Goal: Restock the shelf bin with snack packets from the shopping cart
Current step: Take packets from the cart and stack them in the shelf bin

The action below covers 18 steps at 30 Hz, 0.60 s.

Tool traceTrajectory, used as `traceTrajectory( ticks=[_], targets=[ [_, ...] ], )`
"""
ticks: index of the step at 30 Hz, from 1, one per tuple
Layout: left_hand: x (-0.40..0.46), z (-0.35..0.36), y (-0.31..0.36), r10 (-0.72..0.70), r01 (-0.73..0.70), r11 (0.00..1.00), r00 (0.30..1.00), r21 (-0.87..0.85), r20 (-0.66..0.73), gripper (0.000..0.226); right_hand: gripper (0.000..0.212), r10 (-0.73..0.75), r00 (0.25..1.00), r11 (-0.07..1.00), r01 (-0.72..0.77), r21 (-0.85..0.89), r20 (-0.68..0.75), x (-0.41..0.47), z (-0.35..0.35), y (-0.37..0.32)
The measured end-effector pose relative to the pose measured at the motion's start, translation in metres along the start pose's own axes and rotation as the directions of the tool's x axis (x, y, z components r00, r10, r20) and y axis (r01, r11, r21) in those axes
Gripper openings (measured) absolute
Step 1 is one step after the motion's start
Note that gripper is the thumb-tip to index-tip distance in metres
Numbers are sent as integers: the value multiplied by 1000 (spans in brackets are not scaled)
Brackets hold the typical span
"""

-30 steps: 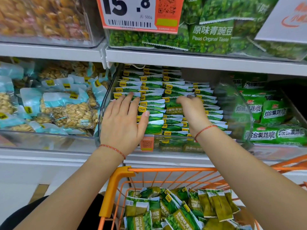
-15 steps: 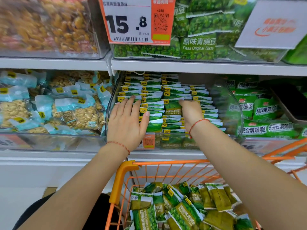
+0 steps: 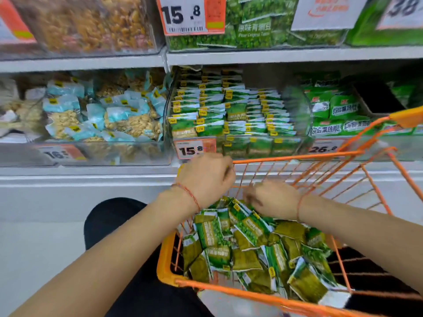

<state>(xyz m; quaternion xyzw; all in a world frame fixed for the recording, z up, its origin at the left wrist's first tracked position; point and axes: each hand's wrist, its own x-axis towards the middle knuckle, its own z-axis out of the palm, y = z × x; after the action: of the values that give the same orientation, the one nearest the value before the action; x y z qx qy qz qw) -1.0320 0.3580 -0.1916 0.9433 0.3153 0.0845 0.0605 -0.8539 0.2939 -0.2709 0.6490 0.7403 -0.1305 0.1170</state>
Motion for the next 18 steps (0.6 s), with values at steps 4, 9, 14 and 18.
traceTrajectory(
  ticks=[4, 9, 14, 18],
  targets=[
    [-6, 28, 16, -205, 115, 979, 606, 171, 768, 49, 26, 148, 880, 968, -35, -249, 451, -3, 21, -13],
    [4, 83, 6, -238, 52, 968, 485, 244, 842, 68, 44, 35, 968, 944, 49, -325, 247, -2, 30, -31],
    [4, 99, 0, -237, -10, 962, 470, 273, 850, 40, 72, -30, 947, 975, 98, -201, 319, -4, 42, -33],
    [3, 94, 3, -225, -12, 965, 464, 260, 856, 34, 70, 1, 945, 977, 68, -200, 327, -1, 50, -36]
  ],
)
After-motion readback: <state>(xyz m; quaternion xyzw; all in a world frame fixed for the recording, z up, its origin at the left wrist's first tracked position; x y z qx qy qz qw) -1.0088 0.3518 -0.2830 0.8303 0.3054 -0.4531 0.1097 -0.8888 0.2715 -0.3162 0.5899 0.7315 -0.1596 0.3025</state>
